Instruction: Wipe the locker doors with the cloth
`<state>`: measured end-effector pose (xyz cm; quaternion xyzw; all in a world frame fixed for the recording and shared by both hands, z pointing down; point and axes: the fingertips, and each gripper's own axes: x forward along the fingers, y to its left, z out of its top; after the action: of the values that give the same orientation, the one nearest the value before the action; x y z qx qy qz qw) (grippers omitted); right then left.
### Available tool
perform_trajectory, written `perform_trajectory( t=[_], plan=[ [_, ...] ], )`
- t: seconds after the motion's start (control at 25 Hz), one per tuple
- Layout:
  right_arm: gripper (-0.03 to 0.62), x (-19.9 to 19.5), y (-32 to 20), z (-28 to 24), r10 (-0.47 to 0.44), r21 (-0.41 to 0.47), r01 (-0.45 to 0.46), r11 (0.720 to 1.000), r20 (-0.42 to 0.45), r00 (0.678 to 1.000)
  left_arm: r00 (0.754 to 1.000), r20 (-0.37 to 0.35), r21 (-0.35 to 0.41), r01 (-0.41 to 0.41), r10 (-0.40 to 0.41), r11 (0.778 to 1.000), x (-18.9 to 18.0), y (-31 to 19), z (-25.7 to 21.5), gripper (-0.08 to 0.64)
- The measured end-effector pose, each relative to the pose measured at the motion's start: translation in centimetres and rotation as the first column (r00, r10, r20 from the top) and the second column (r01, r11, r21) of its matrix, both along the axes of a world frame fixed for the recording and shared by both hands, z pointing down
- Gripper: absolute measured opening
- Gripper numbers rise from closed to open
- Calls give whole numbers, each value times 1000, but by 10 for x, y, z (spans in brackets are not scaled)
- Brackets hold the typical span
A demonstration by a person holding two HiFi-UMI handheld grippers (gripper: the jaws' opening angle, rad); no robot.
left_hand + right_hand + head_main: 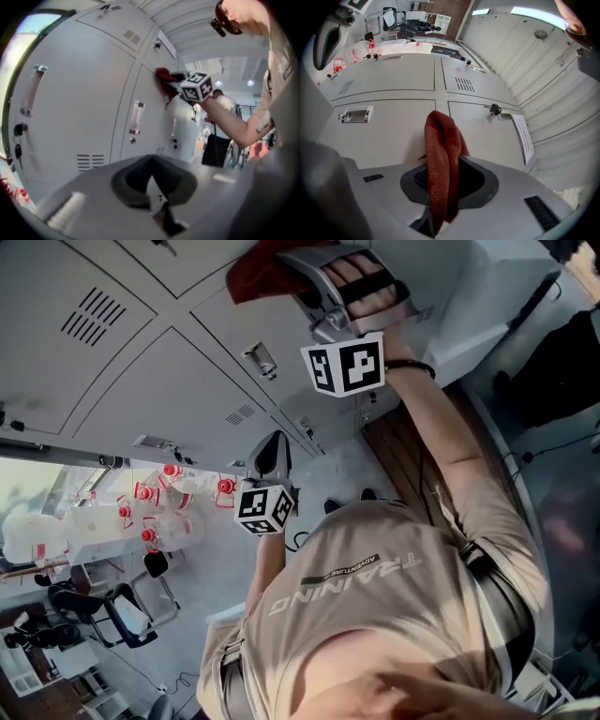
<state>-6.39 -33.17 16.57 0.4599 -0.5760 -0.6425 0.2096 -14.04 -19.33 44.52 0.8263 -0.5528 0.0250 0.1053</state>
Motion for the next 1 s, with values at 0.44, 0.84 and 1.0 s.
perform_trajectory(
  t=[0.44, 0.84, 1.0],
  plan=[
    [67, -1, -7, 117, 7, -194, -19, 981, -63, 998, 999, -3, -42, -40, 40, 998, 9, -10, 13, 6],
    [67, -4, -7, 271, -39, -449, -18, 893, -117, 992, 999, -12, -82, -37, 37, 996, 7, -9, 28, 6],
    [67, -4, -6, 318, -50, -503, -30, 864, -145, 988, 1000, -13, -105, -30, 28, 994, 1, -6, 36, 6]
  ],
)
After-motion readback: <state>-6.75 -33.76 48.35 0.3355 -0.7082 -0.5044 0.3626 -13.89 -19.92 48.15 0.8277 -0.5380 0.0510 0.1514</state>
